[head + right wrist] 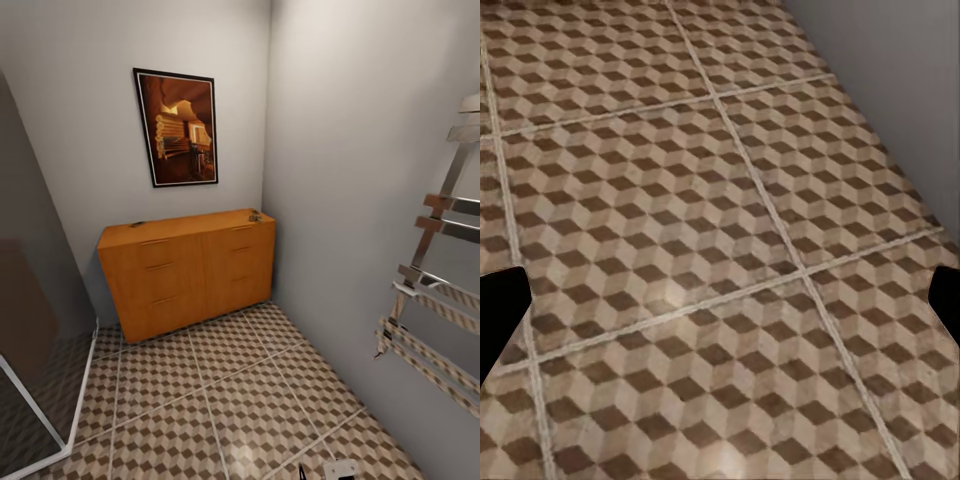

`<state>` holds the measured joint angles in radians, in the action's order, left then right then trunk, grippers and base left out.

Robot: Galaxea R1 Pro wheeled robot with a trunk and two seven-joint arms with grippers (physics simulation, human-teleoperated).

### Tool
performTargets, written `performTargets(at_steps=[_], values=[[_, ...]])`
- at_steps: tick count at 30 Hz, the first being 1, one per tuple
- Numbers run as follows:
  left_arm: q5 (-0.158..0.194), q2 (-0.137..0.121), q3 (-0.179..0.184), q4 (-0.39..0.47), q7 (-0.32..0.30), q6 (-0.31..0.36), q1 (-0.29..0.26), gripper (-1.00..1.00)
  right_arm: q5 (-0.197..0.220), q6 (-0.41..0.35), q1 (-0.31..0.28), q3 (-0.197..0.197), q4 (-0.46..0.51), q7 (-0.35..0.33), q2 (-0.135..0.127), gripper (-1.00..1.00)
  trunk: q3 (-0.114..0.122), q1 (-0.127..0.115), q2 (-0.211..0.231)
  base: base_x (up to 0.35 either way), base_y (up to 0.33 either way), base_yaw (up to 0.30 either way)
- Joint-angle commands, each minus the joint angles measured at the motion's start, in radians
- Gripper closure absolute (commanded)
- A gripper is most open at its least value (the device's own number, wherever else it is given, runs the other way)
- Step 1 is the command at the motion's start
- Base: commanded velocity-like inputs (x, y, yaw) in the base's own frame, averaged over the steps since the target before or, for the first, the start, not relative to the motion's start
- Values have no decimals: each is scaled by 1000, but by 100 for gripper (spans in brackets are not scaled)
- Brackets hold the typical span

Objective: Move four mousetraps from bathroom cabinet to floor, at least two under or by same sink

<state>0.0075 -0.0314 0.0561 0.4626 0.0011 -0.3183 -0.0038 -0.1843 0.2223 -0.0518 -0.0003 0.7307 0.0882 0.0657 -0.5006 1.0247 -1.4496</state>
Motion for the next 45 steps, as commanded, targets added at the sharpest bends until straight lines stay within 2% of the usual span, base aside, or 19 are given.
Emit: performTargets(at_steps=[1,37,45], values=[[1,-1,4,0,0,-2,0,-100,-11,1,0,0,0,7,0,-100,0,0,0,219,-193,256],[2,-1,4,-1,0,-2,0,-100,-11,1,0,0,0,7,0,-100,20,0,0,246,-163,259],[2,-1,4,-1,0,-2,0,-100,-11,2,0,-1,0,7,0,-100,20,0,0,250,-192,70]])
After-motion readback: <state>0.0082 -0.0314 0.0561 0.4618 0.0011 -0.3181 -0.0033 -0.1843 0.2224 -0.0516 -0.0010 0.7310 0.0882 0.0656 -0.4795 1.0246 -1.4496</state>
